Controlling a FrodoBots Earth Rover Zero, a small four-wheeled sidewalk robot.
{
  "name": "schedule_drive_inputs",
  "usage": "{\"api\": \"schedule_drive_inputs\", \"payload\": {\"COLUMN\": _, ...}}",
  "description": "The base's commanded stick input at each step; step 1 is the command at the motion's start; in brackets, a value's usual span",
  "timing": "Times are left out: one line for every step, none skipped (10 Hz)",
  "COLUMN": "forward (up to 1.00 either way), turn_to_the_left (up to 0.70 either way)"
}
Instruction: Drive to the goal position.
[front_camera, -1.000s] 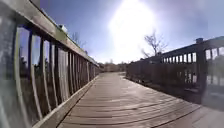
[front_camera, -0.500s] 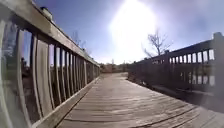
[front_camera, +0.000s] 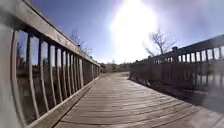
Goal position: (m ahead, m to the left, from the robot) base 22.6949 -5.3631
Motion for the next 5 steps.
{"api": "schedule_drive_inputs", "payload": {"forward": 0.70, "turn_to_the_left": 0.02}}
{"api": "schedule_drive_inputs", "payload": {"forward": 0.70, "turn_to_the_left": 0.01}}
{"api": "schedule_drive_inputs", "payload": {"forward": 0.70, "turn_to_the_left": 0.00}}
{"api": "schedule_drive_inputs", "payload": {"forward": 0.70, "turn_to_the_left": -0.02}}
{"api": "schedule_drive_inputs", "payload": {"forward": 0.70, "turn_to_the_left": -0.05}}
